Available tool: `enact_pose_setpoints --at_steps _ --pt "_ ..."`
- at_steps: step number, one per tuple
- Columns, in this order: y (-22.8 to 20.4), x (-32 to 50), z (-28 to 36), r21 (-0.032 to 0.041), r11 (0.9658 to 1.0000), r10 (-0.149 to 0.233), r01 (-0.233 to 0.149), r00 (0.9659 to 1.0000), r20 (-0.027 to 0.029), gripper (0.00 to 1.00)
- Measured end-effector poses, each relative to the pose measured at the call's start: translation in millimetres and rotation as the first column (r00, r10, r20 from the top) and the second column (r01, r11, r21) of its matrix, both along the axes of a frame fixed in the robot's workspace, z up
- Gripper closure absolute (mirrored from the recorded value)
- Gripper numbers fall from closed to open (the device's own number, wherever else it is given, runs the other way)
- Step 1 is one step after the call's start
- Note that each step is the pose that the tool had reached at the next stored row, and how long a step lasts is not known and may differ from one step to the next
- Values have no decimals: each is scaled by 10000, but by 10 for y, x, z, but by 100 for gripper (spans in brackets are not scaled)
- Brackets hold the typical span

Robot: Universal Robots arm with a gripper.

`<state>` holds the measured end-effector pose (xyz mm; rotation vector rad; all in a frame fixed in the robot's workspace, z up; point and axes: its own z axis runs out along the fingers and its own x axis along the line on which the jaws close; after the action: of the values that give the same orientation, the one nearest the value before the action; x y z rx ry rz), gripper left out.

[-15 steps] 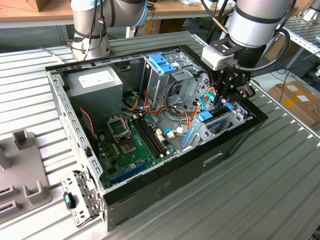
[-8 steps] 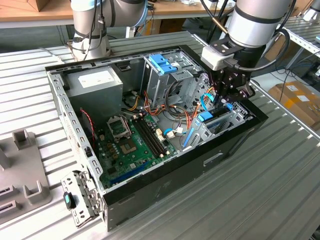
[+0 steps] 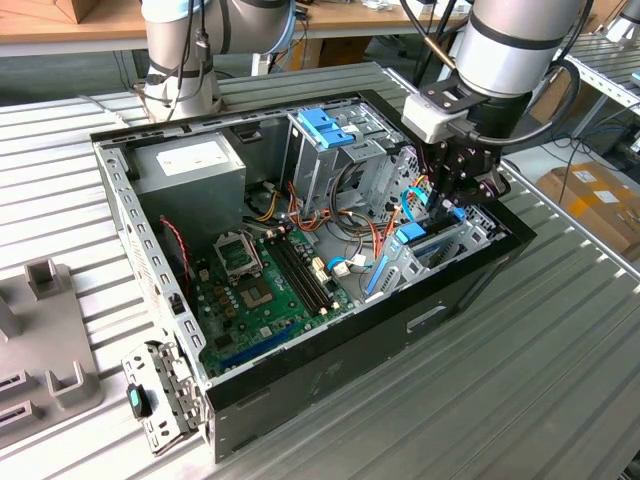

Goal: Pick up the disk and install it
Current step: 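Insert the first disk wire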

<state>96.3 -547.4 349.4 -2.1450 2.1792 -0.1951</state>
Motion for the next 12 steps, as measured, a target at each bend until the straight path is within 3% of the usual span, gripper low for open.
enact_pose_setpoints --at_steps 12 --pt "-1 -9 -22 4 10000 -1 1 10000 0 84"
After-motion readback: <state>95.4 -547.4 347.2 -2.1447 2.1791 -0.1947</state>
